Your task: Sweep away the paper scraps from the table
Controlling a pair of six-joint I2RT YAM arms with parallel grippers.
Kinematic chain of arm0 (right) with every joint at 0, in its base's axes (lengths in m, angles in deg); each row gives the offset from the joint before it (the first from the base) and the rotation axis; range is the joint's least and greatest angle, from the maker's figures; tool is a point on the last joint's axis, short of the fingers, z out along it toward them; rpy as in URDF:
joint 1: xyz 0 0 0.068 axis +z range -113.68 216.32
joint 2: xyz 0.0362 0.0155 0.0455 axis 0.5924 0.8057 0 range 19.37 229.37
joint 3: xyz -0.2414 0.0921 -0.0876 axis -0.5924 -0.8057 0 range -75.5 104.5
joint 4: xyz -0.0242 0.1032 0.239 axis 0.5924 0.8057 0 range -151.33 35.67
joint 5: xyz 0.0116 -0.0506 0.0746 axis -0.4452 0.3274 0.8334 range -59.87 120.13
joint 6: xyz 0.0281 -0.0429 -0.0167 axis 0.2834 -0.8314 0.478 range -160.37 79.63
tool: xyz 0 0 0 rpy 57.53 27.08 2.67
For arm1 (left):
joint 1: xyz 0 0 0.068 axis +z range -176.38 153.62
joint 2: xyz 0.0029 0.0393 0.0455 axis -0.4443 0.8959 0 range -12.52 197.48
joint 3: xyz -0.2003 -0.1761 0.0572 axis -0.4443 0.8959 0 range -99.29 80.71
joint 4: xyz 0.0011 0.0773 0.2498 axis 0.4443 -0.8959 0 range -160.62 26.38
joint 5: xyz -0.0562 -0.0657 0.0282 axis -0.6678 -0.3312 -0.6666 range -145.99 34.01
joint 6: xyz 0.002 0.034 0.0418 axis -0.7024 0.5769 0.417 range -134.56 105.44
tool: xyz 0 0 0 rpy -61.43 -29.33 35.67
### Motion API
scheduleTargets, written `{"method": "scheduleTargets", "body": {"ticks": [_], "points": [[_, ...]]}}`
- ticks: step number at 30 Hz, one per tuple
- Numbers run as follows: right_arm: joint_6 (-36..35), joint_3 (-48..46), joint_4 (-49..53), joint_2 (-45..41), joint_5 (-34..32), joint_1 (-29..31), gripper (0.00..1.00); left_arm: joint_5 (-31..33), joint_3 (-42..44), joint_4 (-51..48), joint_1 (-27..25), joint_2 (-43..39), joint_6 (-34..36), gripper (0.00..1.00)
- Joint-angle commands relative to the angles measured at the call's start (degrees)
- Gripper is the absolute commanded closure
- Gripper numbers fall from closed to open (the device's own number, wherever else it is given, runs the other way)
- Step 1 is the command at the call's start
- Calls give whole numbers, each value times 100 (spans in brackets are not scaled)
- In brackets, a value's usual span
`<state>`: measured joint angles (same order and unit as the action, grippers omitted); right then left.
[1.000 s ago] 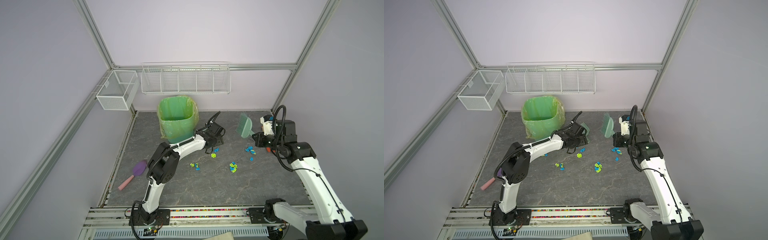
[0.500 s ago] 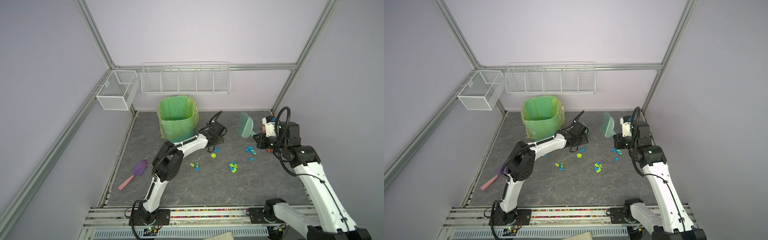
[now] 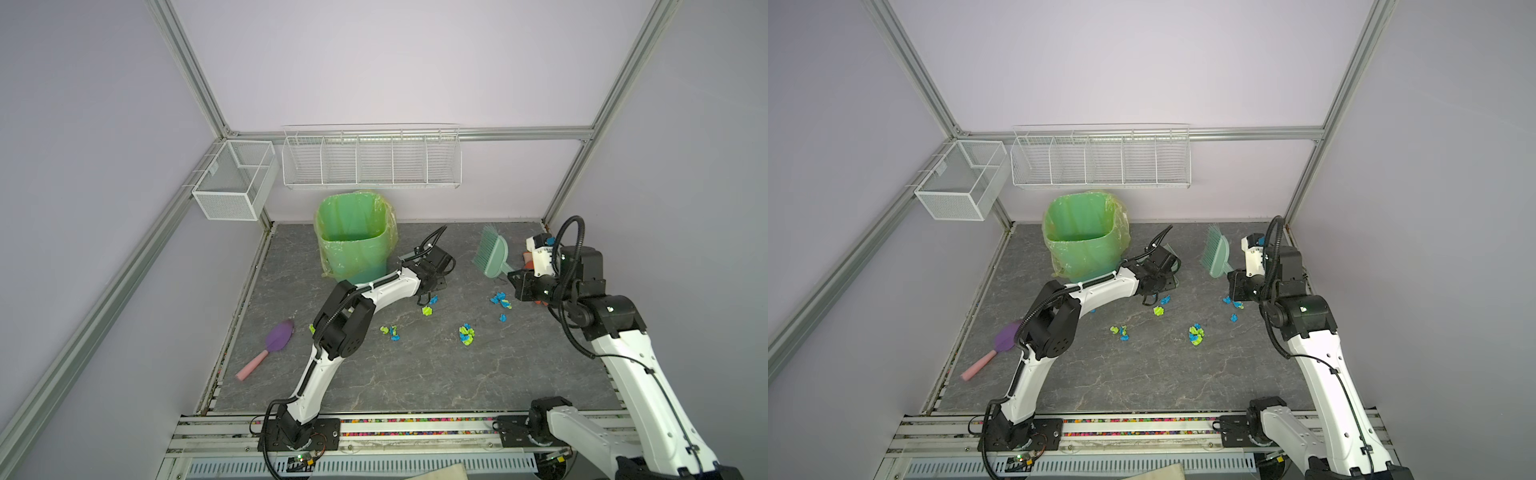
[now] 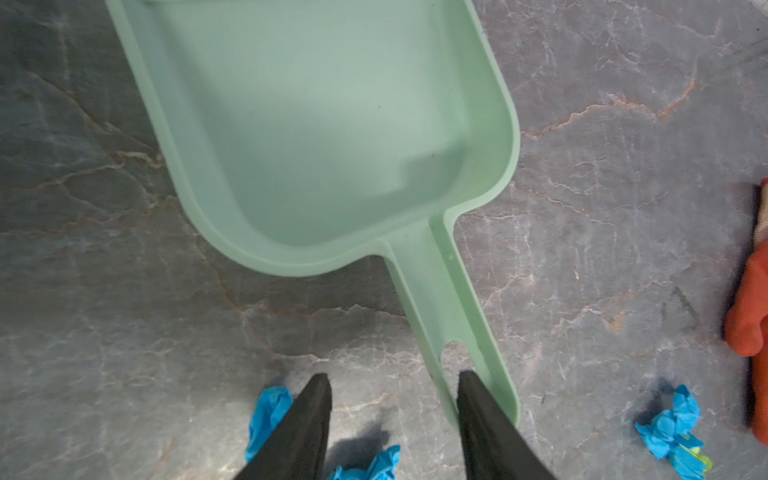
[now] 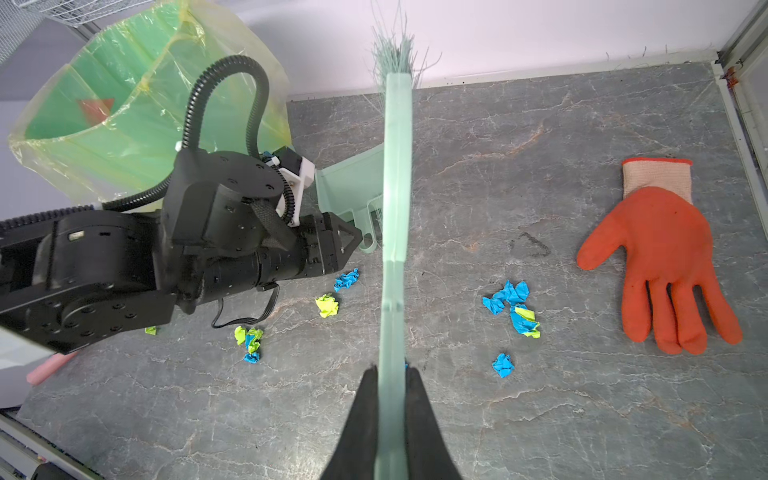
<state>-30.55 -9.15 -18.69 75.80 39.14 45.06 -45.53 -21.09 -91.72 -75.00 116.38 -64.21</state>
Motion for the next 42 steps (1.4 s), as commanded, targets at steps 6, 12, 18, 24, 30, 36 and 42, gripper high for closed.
{"method": "scheduleTargets", "body": {"ticks": [6,12,18,24,30,36,42], "points": [[1,-208,13,-130,-15,41,93,-37,-297,-74,21,215,-63,60],[29,-244,-1,-200,-84,60,93,-16,-305,-38,24,282,-14,62],[42,-246,-36,-153,-43,84,93,53,74,110,39,95,-14,78],[120,-295,-80,-146,103,146,93,21,345,149,60,-56,40,79],[111,-264,-70,-149,98,172,93,-95,341,177,98,-14,112,76],[113,-245,-74,-99,106,190,93,4,430,284,101,-118,183,71],[150,-236,-88,-113,118,212,93,129,412,311,98,-233,387,71]]}}
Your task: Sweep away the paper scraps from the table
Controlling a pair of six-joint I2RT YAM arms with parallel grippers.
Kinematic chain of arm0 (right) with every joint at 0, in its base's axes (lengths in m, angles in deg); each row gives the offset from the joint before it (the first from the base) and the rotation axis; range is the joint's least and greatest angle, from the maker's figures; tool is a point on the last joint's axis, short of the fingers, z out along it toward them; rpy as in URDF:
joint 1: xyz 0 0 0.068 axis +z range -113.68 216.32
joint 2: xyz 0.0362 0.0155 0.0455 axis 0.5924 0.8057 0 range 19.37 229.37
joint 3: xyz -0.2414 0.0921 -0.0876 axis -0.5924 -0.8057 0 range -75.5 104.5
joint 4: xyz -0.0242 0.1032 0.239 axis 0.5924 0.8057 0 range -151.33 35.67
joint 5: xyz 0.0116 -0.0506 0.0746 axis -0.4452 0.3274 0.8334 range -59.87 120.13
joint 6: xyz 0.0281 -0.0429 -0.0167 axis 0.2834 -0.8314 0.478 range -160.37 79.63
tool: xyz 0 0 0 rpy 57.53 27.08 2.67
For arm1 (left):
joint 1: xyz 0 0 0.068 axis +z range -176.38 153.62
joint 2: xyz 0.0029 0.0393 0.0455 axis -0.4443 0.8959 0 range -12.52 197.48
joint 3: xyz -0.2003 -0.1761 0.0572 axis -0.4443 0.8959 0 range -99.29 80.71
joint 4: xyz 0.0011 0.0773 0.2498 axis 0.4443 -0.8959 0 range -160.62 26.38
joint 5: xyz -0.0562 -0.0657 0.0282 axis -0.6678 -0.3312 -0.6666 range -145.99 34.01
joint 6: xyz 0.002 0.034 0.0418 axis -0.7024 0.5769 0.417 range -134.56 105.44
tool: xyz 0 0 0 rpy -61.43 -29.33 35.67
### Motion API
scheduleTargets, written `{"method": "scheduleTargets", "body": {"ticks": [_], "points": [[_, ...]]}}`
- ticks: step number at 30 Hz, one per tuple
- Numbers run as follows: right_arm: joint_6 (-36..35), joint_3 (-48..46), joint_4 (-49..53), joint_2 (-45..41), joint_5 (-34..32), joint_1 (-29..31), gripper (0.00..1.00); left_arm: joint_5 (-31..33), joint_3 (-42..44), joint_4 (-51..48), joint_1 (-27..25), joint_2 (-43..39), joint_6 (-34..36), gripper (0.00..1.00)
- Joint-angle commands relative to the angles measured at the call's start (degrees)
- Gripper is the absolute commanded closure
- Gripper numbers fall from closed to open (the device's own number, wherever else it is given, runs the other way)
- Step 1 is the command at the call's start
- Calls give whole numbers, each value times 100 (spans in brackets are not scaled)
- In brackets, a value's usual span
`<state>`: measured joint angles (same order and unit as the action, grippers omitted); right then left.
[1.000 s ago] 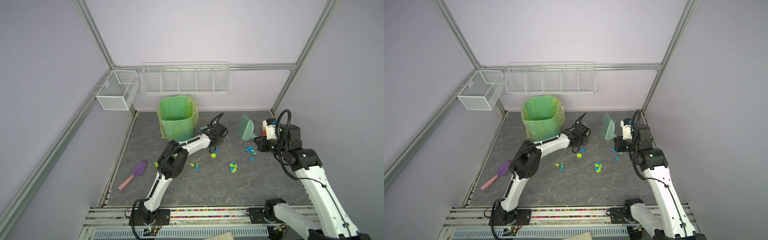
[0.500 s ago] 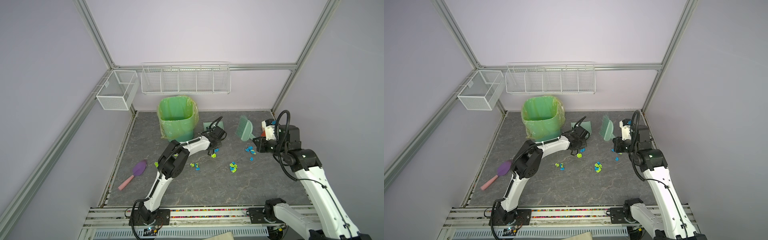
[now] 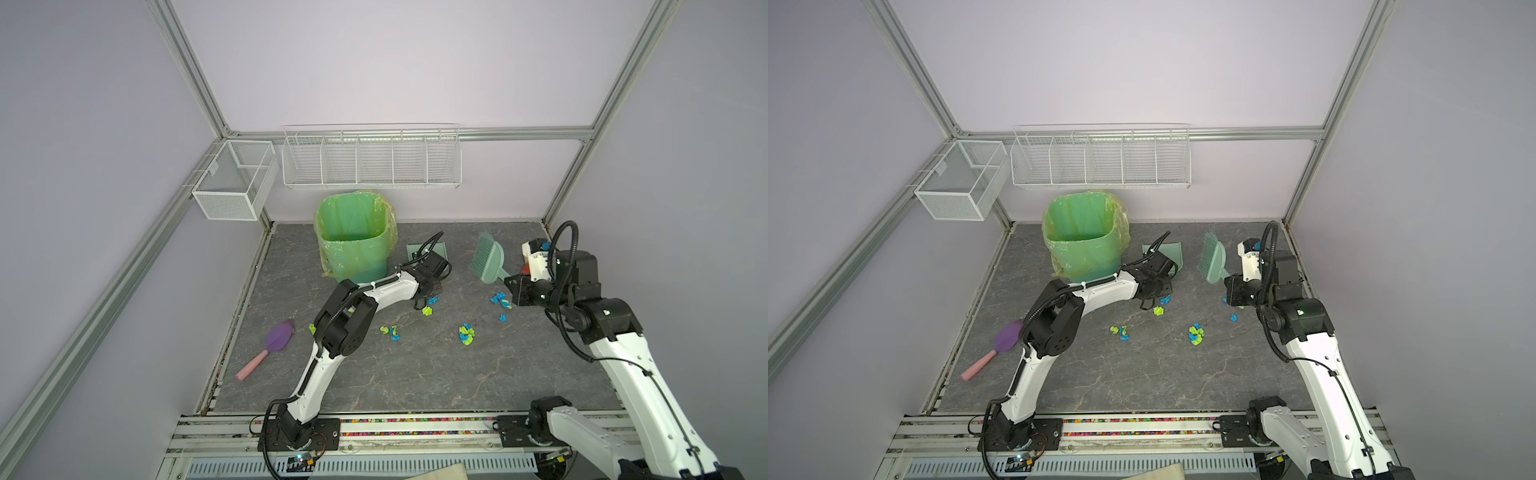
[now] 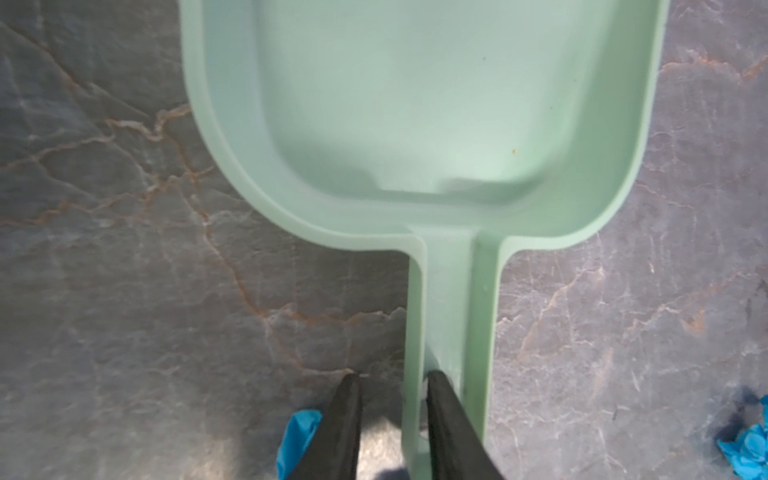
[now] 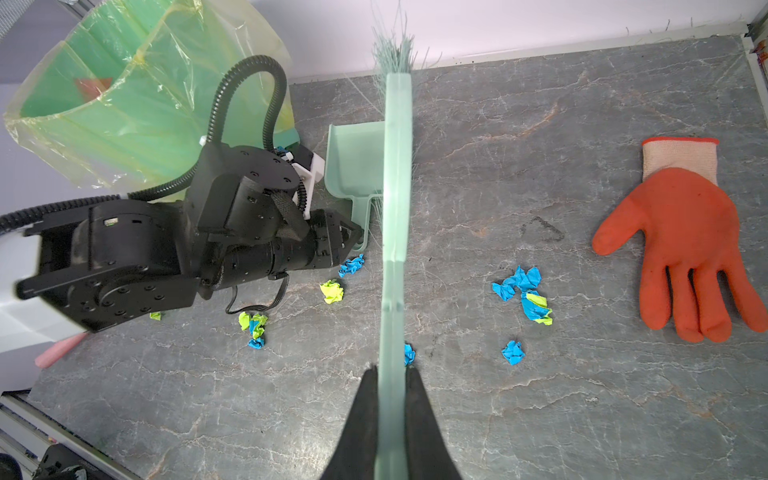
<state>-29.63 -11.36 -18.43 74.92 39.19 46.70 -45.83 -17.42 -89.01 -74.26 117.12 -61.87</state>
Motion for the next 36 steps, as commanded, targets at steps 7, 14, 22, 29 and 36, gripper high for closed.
{"method": "scheduleTargets", "body": {"ticks": [7,14,22,29,36], "points": [[75,-23,-128,15,139,66,93,140,74,132,25,-411,442,72],[113,-51,-150,0,127,75,93,-97,-94,66,24,-270,549,72],[106,-24,-126,-46,111,88,93,-125,-341,-209,48,-11,499,75],[92,-35,-106,-63,92,87,93,-61,-321,-243,50,76,444,78],[74,-63,-129,-101,-37,88,93,33,-301,-230,55,96,420,80]]}}
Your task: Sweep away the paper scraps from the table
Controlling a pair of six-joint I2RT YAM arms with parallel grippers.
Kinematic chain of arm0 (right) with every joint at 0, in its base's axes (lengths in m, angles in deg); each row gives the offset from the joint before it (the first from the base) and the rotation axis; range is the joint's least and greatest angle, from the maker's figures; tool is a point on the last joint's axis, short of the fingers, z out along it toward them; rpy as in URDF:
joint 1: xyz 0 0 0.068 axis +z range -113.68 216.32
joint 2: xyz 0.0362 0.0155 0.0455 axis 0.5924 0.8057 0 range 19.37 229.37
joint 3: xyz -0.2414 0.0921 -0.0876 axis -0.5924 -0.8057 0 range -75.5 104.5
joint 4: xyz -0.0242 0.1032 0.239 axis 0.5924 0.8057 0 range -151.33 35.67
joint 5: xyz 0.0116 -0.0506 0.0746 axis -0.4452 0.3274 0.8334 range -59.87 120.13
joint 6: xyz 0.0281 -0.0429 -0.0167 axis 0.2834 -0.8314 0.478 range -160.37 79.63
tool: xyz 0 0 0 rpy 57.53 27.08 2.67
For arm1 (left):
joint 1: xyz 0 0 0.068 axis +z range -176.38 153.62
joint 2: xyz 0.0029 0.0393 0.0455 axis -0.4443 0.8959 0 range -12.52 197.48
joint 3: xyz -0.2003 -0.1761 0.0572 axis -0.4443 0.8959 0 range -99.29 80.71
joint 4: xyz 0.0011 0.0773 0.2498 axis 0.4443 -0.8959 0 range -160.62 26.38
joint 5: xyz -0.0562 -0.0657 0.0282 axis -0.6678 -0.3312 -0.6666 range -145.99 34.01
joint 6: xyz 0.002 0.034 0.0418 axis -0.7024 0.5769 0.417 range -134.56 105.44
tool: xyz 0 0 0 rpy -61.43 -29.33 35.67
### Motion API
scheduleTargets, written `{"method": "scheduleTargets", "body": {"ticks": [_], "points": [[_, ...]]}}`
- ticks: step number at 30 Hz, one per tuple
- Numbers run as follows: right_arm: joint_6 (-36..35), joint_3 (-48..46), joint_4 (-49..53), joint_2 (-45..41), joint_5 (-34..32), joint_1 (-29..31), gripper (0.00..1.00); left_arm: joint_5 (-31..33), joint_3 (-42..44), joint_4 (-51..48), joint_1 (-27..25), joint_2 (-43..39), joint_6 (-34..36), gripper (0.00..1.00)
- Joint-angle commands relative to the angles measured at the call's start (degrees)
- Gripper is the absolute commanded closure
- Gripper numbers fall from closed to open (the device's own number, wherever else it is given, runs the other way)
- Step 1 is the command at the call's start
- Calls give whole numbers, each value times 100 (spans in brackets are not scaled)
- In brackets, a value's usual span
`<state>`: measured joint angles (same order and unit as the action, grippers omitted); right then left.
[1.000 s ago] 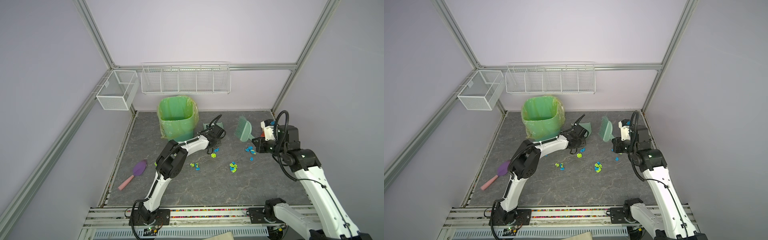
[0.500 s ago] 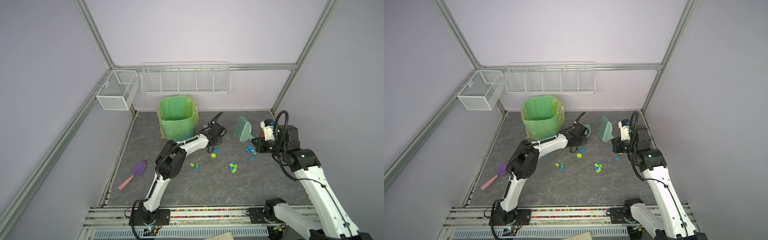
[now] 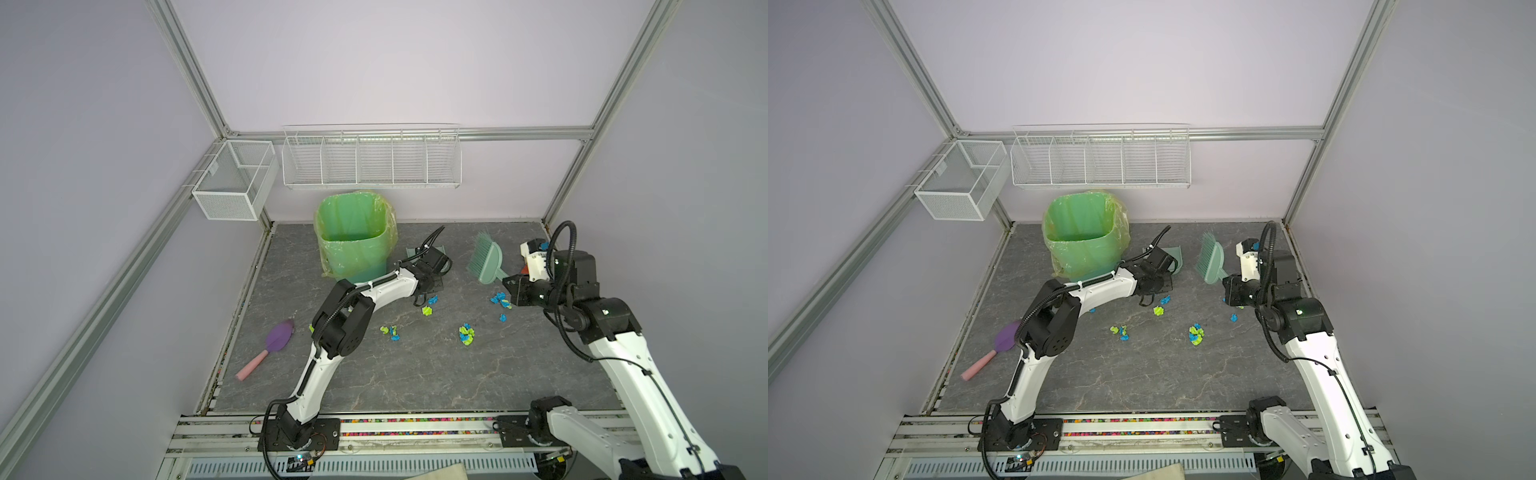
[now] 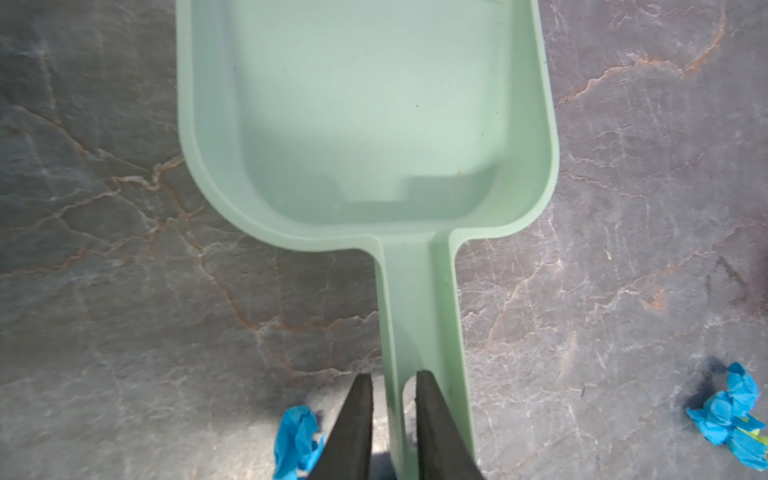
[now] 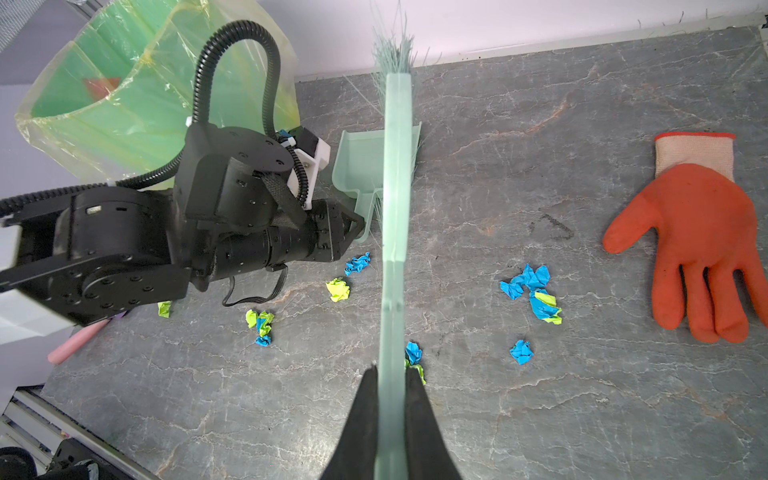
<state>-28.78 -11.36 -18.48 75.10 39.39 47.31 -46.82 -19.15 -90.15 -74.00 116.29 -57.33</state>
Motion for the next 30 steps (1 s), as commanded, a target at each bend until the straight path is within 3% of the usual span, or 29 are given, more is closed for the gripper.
{"method": "scheduleTargets", "body": {"ticks": [1,30], "points": [[-15,-78,-133,-131,-93,26,93,142,-131,-124,32,177,-44,80],[-27,-33,-173,-59,-100,27,93,-27,-245,-74,24,486,-32,83]]}}
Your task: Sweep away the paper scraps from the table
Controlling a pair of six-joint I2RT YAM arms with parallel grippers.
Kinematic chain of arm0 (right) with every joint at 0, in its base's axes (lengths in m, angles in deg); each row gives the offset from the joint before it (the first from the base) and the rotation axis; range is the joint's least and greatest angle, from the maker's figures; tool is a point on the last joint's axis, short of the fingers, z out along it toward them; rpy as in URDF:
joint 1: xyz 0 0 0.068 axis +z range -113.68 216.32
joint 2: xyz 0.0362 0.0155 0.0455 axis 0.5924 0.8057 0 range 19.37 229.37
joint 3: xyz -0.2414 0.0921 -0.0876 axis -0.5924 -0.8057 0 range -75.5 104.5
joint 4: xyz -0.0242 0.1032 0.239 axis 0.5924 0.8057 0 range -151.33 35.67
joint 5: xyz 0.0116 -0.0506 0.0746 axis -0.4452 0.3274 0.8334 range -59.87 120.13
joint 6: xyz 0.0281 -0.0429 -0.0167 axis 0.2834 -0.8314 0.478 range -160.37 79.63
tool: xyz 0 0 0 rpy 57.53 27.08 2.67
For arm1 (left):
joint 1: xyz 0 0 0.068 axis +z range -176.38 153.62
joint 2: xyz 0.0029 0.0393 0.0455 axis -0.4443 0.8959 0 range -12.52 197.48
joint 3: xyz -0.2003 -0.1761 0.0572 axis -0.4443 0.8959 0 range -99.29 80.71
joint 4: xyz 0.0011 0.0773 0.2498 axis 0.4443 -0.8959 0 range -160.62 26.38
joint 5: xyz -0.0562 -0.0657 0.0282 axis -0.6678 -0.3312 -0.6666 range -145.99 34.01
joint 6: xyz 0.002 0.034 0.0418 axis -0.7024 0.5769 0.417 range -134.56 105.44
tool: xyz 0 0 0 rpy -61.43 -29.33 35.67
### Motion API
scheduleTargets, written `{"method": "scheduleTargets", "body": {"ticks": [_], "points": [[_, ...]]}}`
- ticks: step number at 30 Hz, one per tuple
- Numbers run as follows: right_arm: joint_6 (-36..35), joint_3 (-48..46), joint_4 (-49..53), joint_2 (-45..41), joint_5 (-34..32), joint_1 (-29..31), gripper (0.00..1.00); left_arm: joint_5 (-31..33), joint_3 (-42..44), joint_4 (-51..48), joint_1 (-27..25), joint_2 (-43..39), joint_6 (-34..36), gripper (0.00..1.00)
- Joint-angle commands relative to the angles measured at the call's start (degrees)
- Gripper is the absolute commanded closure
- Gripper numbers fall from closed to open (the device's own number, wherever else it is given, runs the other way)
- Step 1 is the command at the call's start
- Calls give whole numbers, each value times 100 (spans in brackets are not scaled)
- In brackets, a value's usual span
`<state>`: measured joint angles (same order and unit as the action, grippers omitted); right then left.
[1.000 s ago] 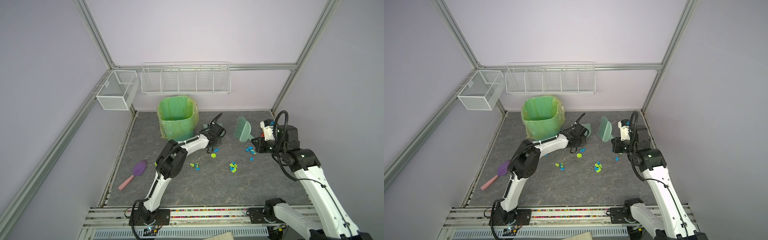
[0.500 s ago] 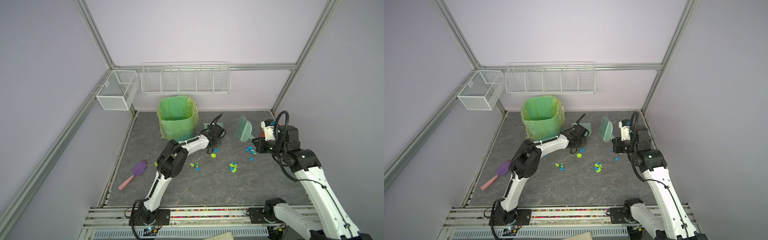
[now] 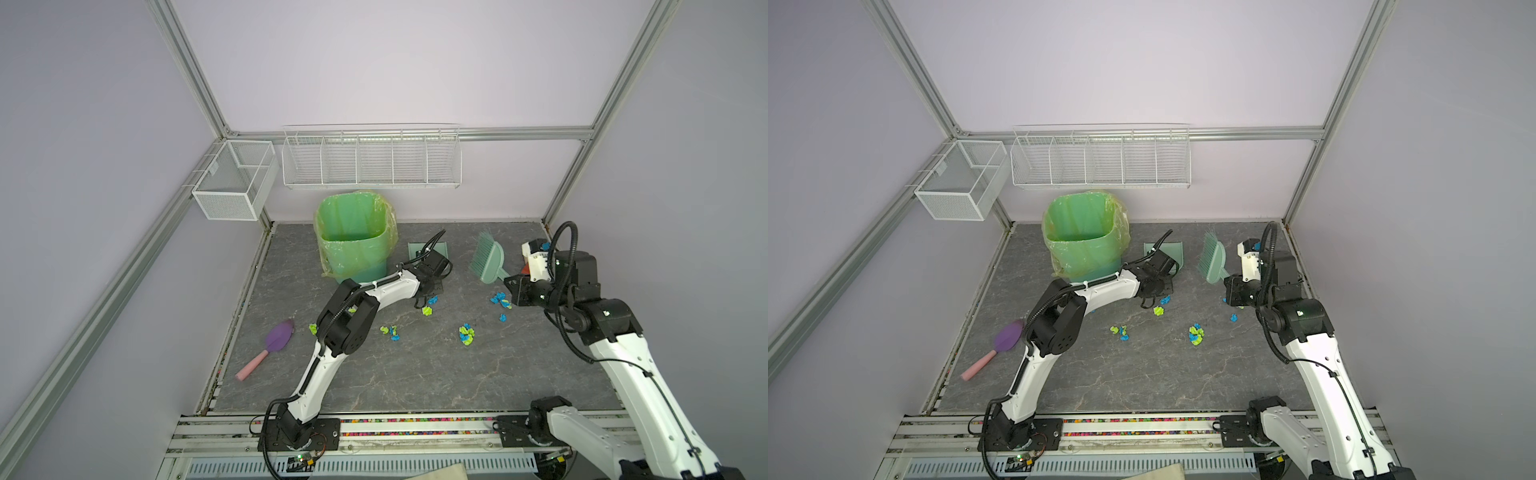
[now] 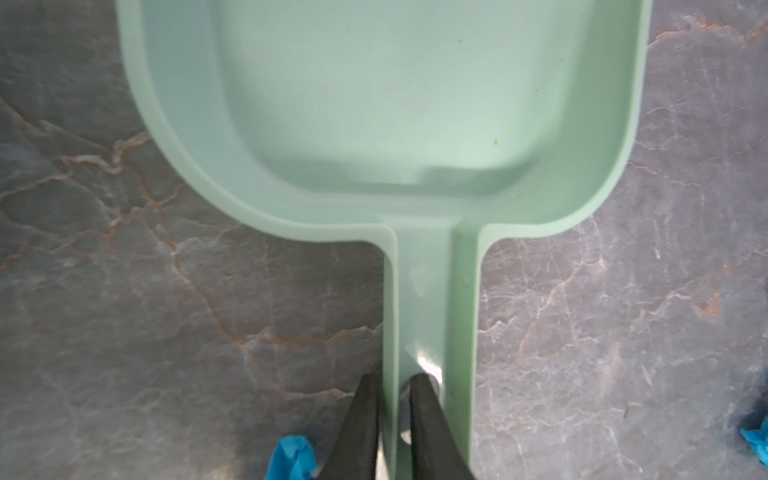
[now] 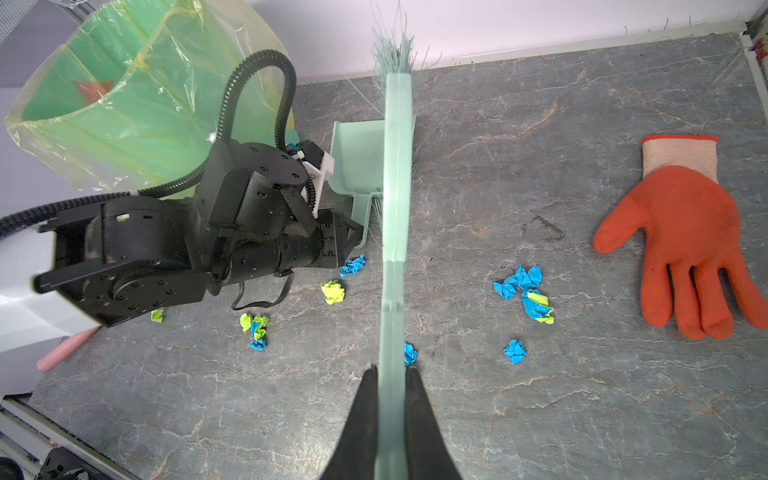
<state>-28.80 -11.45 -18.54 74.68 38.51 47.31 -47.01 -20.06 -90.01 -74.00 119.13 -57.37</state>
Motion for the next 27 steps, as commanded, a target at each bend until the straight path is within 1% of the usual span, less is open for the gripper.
{"method": "scheduleTargets", "body": {"ticks": [1,4,9,14,17,27], "points": [[-28,-24,-175,-12,-12,27,93,-8,-161,-98,28,218,-31,83],[-24,-26,-191,-11,5,27,93,30,-188,-147,32,238,-13,83],[-24,-7,-195,-9,-12,27,93,49,-215,-171,30,247,97,91],[-23,-15,-198,-13,-3,27,93,87,-249,-208,26,227,143,95],[-16,-24,-188,-16,-10,27,93,104,-276,-239,33,214,178,100],[-31,-25,-165,13,-77,27,93,57,-421,-433,40,-177,539,100]]}}
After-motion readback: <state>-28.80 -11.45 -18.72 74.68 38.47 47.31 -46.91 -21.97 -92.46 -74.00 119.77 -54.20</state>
